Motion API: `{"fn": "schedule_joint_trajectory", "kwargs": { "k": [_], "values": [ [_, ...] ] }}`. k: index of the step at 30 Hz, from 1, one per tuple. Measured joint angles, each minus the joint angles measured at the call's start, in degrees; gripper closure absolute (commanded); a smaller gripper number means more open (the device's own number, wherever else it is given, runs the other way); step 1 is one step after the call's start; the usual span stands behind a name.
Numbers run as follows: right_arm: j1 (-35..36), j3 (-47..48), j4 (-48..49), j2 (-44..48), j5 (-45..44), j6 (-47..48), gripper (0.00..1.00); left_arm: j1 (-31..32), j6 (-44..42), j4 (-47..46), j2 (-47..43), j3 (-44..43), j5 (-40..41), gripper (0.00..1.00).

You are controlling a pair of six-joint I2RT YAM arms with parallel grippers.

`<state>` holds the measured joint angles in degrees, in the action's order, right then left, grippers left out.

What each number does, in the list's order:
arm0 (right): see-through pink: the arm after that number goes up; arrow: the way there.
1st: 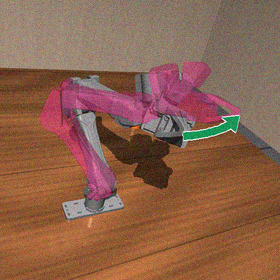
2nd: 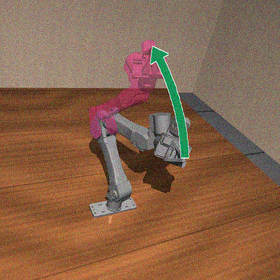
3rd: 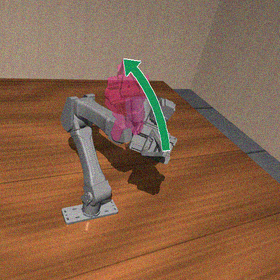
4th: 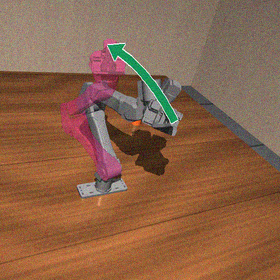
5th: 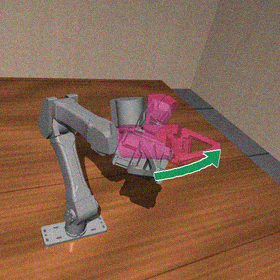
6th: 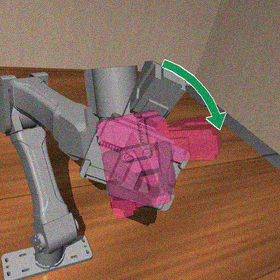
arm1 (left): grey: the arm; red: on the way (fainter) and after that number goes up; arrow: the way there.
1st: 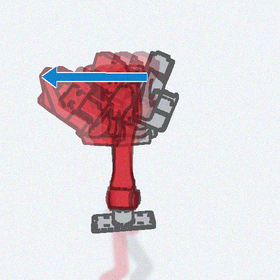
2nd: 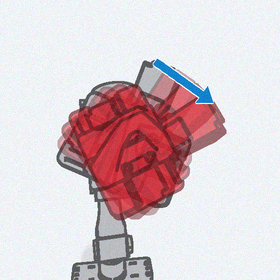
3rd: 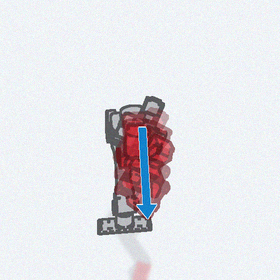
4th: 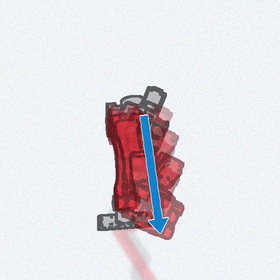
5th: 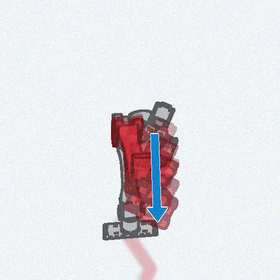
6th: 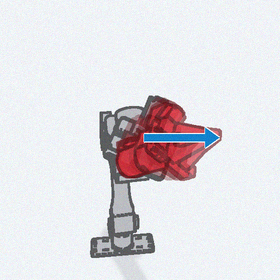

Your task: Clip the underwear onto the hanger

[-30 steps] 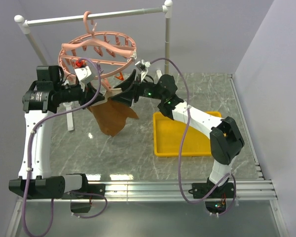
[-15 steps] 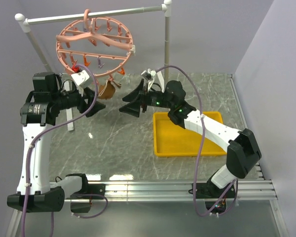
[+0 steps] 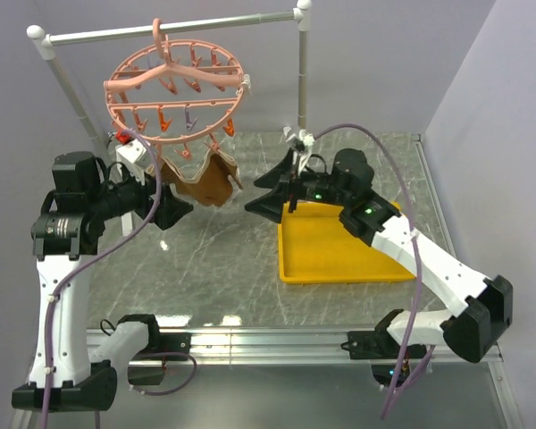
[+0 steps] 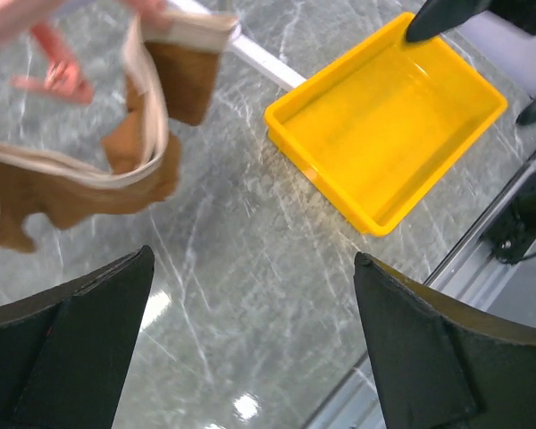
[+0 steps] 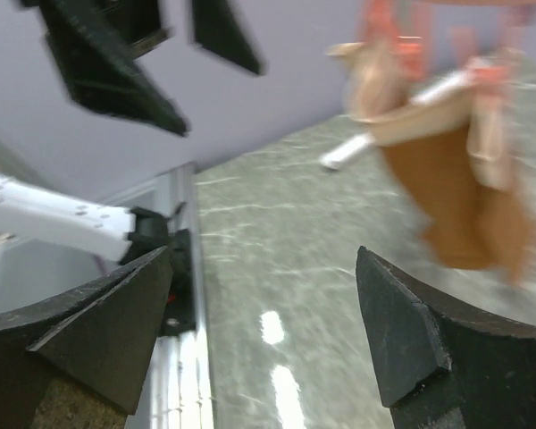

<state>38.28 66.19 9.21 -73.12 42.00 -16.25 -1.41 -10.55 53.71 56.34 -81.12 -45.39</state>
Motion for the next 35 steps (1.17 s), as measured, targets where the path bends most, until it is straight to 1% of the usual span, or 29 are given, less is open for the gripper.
{"fn": "schedule_joint_trajectory", "kwargs": {
  "k": [6, 10, 15, 19, 25, 31, 35],
  "values": [
    [-4.94, -2.89, -7.5, 7.8, -2.64, 4.9, 0.09, -0.09, 8.24, -3.87, -6.25, 6.19, 4.31, 0.01],
    [-6.23, -6.49, -10.91, 13.11, -3.85, 8.57, 0.08, -1.33, 11.89, -5.77, -8.98, 7.96, 4.44, 0.01],
    [-7.69, -10.88, -12.74, 17.75, -5.18, 11.45, 0.07, -3.32, 14.88, -8.52, -10.93, 9.99, 5.18, 0.01],
    [-12.31, -14.99, -13.66, 21.49, -6.03, 11.87, 0.07, -4.13, 14.64, -8.63, -11.47, 12.79, 8.76, 0.01],
    [-23.21, -21.35, -14.08, 29.27, -7.17, 11.43, 0.06, -4.24, 12.55, -8.26, -10.08, 16.65, 14.08, 0.01],
    [-33.22, -25.81, -15.69, 39.08, -7.58, 11.28, 0.06, -4.31, 9.6, -8.74, -12.04, 22.12, 18.01, 0.0],
    [-36.83, -28.76, -16.94, 44.92, -7.93, 11.45, 0.05, -4.31, 8.81, -9.6, -13.46, 25.42, 19.74, 0.0]
  ]
}}
